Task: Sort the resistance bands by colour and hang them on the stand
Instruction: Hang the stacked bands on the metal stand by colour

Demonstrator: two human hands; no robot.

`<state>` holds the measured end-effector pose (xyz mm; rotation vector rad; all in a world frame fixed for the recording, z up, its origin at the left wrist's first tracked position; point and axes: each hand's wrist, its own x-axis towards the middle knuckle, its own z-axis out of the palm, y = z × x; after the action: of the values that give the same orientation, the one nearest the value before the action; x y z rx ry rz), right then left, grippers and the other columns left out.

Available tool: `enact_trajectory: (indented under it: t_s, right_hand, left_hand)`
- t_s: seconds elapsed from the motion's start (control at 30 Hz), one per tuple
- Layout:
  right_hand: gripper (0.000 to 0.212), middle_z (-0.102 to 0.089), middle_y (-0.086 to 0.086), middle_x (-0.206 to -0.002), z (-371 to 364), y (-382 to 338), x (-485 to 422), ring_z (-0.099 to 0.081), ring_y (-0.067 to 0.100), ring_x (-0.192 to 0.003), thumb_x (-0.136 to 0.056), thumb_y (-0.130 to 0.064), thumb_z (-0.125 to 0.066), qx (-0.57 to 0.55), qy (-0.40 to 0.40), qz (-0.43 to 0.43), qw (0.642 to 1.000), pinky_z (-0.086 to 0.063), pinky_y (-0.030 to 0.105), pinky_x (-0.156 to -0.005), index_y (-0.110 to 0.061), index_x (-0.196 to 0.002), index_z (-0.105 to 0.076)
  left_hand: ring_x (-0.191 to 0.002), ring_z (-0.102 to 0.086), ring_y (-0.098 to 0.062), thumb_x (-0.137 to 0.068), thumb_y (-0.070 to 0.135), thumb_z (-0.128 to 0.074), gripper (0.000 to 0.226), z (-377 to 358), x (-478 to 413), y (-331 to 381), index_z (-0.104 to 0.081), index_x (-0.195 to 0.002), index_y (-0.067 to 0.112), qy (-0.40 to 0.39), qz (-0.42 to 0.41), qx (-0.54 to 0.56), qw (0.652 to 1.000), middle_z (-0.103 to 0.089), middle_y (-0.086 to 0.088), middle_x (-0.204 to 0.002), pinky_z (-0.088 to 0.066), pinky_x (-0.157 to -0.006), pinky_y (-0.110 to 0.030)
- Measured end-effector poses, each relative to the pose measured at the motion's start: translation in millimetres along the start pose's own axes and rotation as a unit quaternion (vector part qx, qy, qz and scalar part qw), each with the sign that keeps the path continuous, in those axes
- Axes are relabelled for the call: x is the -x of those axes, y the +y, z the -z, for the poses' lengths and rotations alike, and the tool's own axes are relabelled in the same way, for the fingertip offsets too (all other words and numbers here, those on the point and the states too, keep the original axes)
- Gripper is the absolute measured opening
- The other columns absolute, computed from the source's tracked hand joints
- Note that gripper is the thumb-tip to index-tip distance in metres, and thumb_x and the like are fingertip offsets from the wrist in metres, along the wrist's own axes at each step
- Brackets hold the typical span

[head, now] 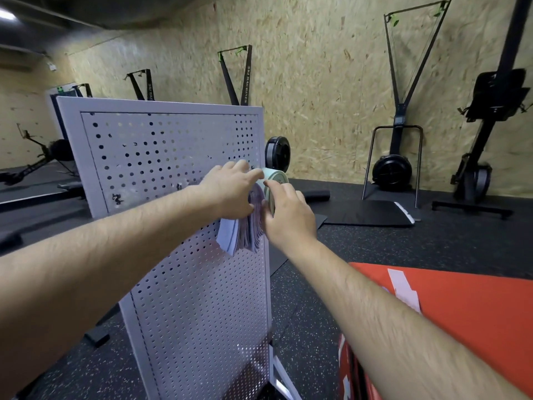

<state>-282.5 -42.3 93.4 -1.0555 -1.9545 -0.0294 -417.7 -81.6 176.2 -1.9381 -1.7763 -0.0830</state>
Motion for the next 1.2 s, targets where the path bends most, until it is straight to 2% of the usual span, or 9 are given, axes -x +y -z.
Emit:
enact_trajectory:
  t_s: [0.1,0.2,0.3,0.47,0.7,0.93,1.03,1.1,1.2]
  right_hand:
    - [0.047,-0.054,0.002,-0.124,18.7,13.9,21.5,-0.049,0.027,-0.111,-0.096,-0.026,-0.051,0.025,-0.009,0.007,1.0,-0.043,0.039,-0.088,-0.022,-0.143,-0.043]
    - [0.044,-0.058,0.004,-0.117,33.8,36.4,56.0,-0.052,0.03,-0.105,-0.093,-0.029,-0.054,0.04,0.002,0.006,0.999,-0.047,0.042,-0.085,-0.021,-0.136,-0.05]
    - [0.045,-0.061,0.006,-0.115,42.8,68.0,100.0,-0.055,0.033,-0.102,-0.09,-0.029,-0.054,0.073,-0.013,-0.015,0.997,-0.048,0.044,-0.085,-0.019,-0.134,-0.054]
    - [0.048,-0.06,0.003,-0.12,48.3,135.4,178.3,-0.056,0.032,-0.107,-0.091,-0.031,-0.053,0.135,-0.093,-0.102,0.981,-0.047,0.043,-0.089,-0.022,-0.138,-0.051]
    - [0.045,-0.056,0.004,-0.131,50.8,230.6,231.9,-0.051,0.031,-0.12,-0.094,-0.037,-0.05,0.182,-0.165,-0.24,0.939,-0.044,0.042,-0.097,-0.025,-0.138,-0.051]
    - [0.044,-0.054,0.012,-0.13,36.5,322.9,212.8,-0.05,0.037,-0.12,-0.094,-0.027,-0.048,0.167,-0.19,-0.339,0.906,-0.044,0.045,-0.099,-0.021,-0.138,-0.05]
    - [0.04,-0.056,0.019,-0.13,26.4,365.5,194.5,-0.052,0.041,-0.121,-0.096,-0.022,-0.045,0.133,-0.166,-0.37,0.905,-0.042,0.044,-0.102,-0.015,-0.134,-0.053]
    - [0.04,-0.057,0.02,-0.133,18.6,393.2,181.0,-0.052,0.04,-0.124,-0.098,-0.023,-0.044,0.107,-0.147,-0.396,0.9,-0.04,0.041,-0.104,-0.012,-0.135,-0.053]
    - [0.039,-0.062,0.017,-0.131,4.0,428.0,157.0,-0.055,0.036,-0.123,-0.099,-0.033,-0.043,0.073,-0.159,-0.431,0.886,-0.043,0.039,-0.103,-0.012,-0.129,-0.057]
  left_hand:
    - [-0.13,-0.042,-0.028,-0.086,0.046,-0.058,0.061,-2.7,19.0,27.6,-0.041,-0.14,0.024,0.045,-0.035,0.026,0.998,-0.044,-0.005,-0.14,-0.036,-0.107,-0.043]
    - [-0.129,-0.045,-0.028,-0.088,0.043,-0.056,0.056,-21.5,39.9,67.2,-0.045,-0.138,0.02,0.083,-0.056,0.104,0.99,-0.047,-0.003,-0.138,-0.039,-0.105,-0.043]
    - [-0.133,-0.043,-0.029,-0.089,0.04,-0.057,0.062,-54.8,56.7,117.0,-0.041,-0.144,0.016,0.089,-0.077,0.137,0.984,-0.044,-0.004,-0.144,-0.037,-0.105,-0.042]
    - [-0.141,-0.035,-0.027,-0.089,0.043,-0.059,0.071,-112.5,66.8,204.2,-0.033,-0.151,0.018,0.012,-0.099,0.184,0.978,-0.036,-0.005,-0.153,-0.03,-0.111,-0.039]
    - [-0.136,-0.037,-0.026,-0.083,0.039,-0.063,0.072,-178.2,31.7,287.6,-0.036,-0.147,0.022,-0.114,-0.12,0.229,0.959,-0.038,-0.004,-0.147,-0.03,-0.11,-0.039]
    - [-0.135,-0.04,-0.027,-0.084,0.046,-0.064,0.067,-229.5,-28.1,341.6,-0.043,-0.142,0.022,-0.146,-0.156,0.256,0.943,-0.041,-0.004,-0.145,-0.03,-0.108,-0.038]
    - [-0.136,-0.039,-0.024,-0.086,0.05,-0.061,0.065,-248.6,-55.7,358.8,-0.045,-0.142,0.023,-0.156,-0.159,0.275,0.936,-0.041,-0.002,-0.147,-0.028,-0.109,-0.037]
    - [-0.137,-0.038,-0.025,-0.091,0.049,-0.054,0.056,-259.4,-76.0,369.3,-0.047,-0.14,0.023,-0.163,-0.145,0.292,0.931,-0.042,-0.002,-0.147,-0.027,-0.11,-0.037]
    - [-0.135,-0.039,-0.025,-0.097,0.047,-0.045,0.045,-273.5,-106.0,379.8,-0.052,-0.135,0.024,-0.169,-0.139,0.297,0.93,-0.045,-0.002,-0.144,-0.029,-0.111,-0.041]
